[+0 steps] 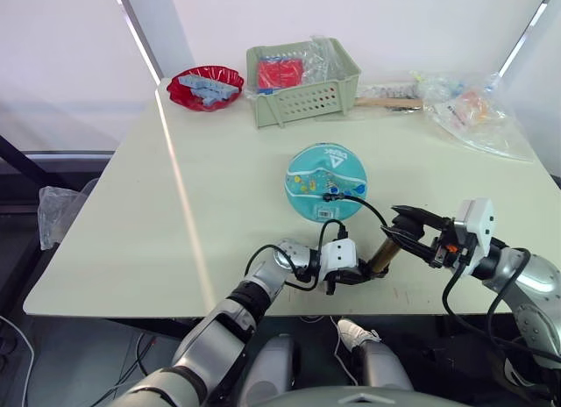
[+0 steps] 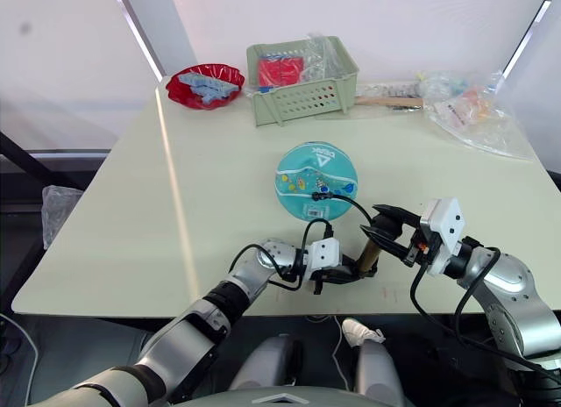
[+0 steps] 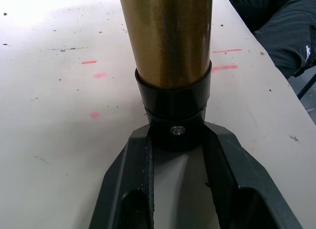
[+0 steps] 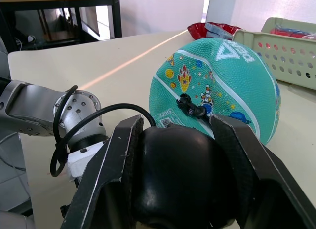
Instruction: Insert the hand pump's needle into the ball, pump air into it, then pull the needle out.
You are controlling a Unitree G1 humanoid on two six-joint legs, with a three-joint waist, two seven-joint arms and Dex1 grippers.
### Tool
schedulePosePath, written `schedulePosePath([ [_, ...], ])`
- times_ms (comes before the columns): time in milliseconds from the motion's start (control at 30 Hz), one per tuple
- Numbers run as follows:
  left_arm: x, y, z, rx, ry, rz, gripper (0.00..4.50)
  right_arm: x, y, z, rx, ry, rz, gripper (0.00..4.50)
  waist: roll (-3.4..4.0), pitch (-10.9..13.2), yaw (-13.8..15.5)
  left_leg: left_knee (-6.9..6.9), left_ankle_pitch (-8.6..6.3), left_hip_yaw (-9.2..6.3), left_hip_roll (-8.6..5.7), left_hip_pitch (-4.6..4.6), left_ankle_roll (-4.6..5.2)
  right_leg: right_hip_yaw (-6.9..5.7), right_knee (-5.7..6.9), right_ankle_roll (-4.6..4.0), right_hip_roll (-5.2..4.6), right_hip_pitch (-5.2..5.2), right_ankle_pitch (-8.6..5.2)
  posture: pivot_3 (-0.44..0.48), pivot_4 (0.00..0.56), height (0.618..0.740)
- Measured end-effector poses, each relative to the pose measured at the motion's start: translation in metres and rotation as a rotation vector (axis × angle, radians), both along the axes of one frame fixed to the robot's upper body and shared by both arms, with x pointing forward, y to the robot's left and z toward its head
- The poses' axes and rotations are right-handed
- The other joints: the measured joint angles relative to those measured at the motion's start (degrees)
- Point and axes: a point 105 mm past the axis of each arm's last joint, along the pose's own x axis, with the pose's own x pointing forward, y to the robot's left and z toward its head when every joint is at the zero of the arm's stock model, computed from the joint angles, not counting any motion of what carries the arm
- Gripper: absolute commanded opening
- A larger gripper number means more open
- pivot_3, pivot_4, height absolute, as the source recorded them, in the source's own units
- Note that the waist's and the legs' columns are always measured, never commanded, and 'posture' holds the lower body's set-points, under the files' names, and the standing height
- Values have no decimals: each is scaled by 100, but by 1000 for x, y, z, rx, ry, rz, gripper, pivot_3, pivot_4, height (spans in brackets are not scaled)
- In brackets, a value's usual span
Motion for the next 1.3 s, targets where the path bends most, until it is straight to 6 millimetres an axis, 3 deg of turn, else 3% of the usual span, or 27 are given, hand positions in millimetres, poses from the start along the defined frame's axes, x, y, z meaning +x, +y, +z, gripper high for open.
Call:
schedulePosePath([
  [233,0,-2,1,-5,-1,-5,1013,3,-7,16,13,37,10,1829,13,14,15,1,0,0,-1,-12,0,-1,-2,-1,-4,-7,1,0,150,737],
  [467,0,-3,2,-7,-2,-7,1013,3,-18,64,48,-13,40,1829,16,20,23,3,0,0,-2,-29,1,-2,-1,-1,-6,-23,2,0,150,737],
  [900,-1,-4,2,-8,0,-15,1013,-3,-31,127,55,-73,64,1829,27,32,38,7,1,-2,-4,-46,1,-6,-3,-2,-33,-31,2,0,150,737],
  [1167,-1,-4,3,-8,1,-18,1013,-3,-31,126,55,-61,50,1829,28,32,37,6,1,-2,-4,-47,1,-7,-3,-2,-35,-32,2,0,150,737],
  [1300,-1,-3,2,-6,4,-14,1013,-4,-29,112,35,-66,38,1829,21,26,34,6,1,-2,-3,-42,1,-7,-2,-1,-30,-29,2,0,150,737],
])
